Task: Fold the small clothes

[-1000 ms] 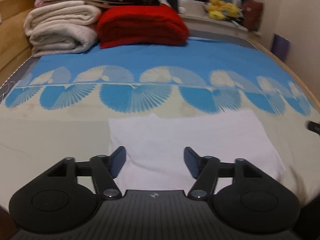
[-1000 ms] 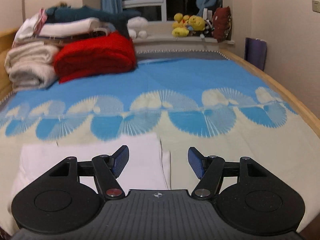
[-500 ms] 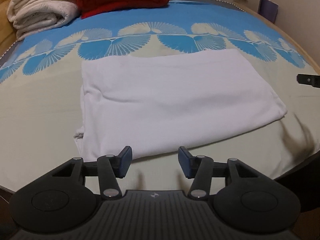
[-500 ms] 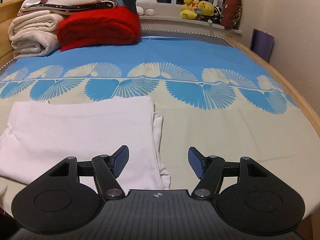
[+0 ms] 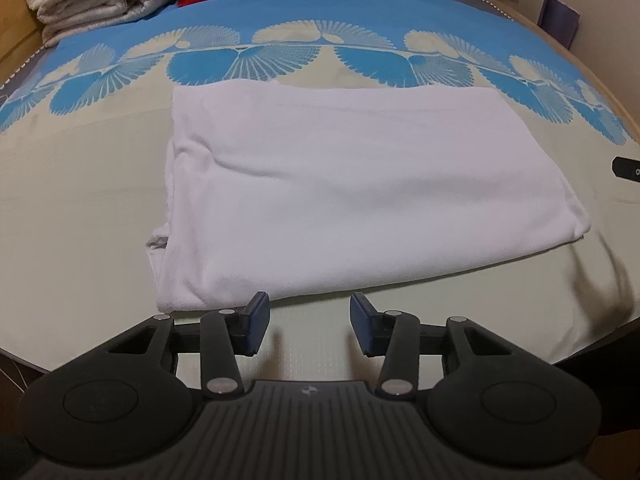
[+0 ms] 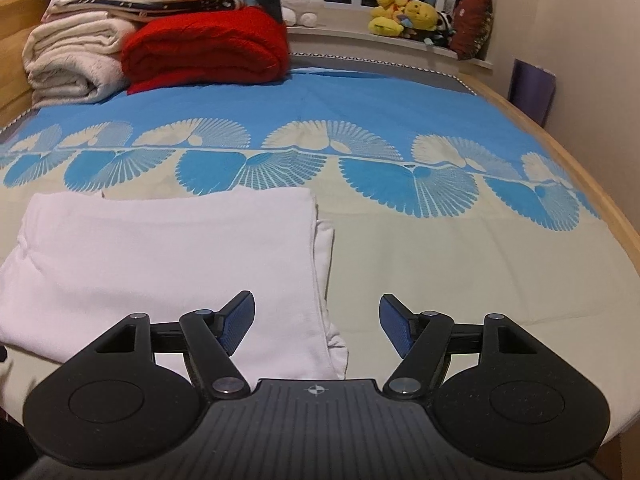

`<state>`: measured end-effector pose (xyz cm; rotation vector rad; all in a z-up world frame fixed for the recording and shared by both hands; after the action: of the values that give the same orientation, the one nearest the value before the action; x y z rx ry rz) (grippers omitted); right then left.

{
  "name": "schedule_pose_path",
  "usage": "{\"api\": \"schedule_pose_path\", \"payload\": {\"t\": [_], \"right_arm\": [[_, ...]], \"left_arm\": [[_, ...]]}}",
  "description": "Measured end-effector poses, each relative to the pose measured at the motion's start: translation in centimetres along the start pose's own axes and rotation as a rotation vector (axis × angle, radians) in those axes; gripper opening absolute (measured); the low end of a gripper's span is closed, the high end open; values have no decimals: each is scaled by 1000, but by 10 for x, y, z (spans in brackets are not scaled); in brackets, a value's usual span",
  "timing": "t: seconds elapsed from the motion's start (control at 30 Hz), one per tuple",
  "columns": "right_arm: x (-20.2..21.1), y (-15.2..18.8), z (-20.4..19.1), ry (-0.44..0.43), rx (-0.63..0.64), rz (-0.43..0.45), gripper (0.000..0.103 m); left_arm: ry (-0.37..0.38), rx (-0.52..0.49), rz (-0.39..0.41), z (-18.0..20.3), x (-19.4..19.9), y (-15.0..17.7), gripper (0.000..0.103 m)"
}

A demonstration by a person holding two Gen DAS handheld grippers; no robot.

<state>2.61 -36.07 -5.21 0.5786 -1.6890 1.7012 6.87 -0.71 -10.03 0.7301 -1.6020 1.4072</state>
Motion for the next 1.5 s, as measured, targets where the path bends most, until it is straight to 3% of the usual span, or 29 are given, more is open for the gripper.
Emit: {"api": "schedule_pose_path", "payload": {"t": [0.9,1.3,1.37,1.5], "right_arm": [[-2,7,-21,29,138,-5,73],[-4,6,-21,32,125,-12,73],[-4,6,-21,33,126,-14,74],[-5,6,-19,36,119,-17,74]], "left_arm": [[19,46,-40,-6,-6,0,50],[63,216,-91,-30,-12,-1,50],[91,290,-101,-41,-12,-1,51],[162,543,-131,-86,-16,4,53]]}}
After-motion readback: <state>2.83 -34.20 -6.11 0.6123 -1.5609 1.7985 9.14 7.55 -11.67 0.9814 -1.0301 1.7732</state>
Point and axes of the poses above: each gripper's, at about its wrist camera, not at the fingertips, and x roughly against the way its jaws point, z to its right, y to its underside, the point moved 2 cm from there along -x, roughly the way its jaws point, and after that the axes turned 3 degrees about -z, right-handed, at the moved point
